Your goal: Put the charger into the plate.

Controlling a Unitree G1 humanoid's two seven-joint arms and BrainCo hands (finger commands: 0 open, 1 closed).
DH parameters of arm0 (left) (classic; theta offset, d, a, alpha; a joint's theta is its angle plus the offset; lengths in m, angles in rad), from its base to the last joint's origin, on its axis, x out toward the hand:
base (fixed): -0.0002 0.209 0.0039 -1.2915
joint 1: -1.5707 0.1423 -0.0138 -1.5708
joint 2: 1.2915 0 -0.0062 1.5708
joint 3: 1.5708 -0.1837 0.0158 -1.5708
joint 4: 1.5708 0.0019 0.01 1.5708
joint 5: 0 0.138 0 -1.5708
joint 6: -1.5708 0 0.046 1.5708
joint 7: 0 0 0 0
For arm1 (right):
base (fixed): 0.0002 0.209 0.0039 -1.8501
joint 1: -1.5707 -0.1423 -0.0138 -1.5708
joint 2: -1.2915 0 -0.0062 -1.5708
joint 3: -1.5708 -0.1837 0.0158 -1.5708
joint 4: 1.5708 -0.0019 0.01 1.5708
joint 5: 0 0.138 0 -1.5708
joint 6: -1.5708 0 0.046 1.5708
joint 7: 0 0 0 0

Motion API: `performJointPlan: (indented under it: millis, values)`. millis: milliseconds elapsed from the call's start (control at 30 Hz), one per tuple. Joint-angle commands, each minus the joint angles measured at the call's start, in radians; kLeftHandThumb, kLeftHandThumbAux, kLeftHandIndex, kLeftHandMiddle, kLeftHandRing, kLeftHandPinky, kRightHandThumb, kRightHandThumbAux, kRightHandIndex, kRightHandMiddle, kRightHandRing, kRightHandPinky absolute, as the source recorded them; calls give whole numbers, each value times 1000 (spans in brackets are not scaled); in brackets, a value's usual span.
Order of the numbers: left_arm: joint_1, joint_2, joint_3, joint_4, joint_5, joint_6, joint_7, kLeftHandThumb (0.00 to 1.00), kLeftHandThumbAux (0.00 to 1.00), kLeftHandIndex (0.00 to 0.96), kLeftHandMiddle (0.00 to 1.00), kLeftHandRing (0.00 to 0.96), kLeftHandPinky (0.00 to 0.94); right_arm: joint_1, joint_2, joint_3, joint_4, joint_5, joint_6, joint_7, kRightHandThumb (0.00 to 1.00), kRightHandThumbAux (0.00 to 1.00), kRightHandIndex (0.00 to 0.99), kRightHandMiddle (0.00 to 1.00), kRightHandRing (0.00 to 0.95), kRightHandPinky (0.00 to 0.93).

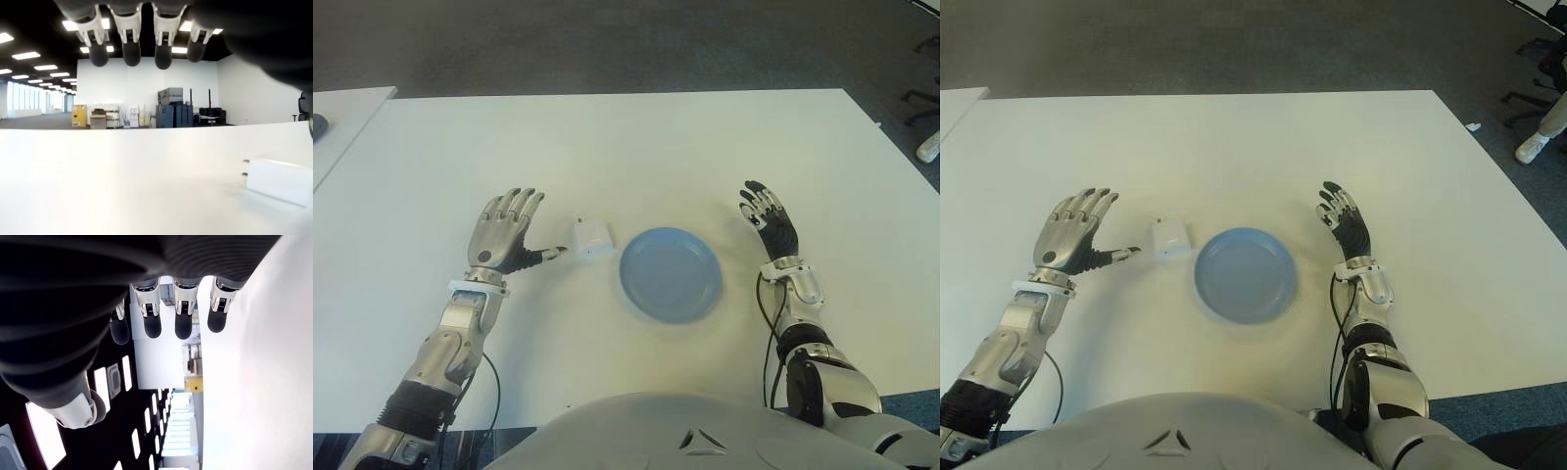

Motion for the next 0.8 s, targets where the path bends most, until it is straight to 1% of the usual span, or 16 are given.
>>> performJointPlan:
  millis: [33,367,667,800]
  values:
    - [-12,13,13,44,-32,-18,-35,276,326,104,87,74,105,91,45,-1,51,11,29,2,248,666,121,101,80,65]
    - [-40,36,28,113,-89,-53,-85,319,330,105,92,75,108,93,43,-5,47,12,30,8,248,666,121,101,80,65]
    - [-70,64,23,159,-136,-76,-183,346,320,102,79,64,101,102,42,-7,35,15,31,13,248,666,121,101,80,65]
    - [-83,72,20,174,-139,-90,-195,342,310,104,76,61,103,106,43,-7,29,16,32,15,248,666,121,101,80,65]
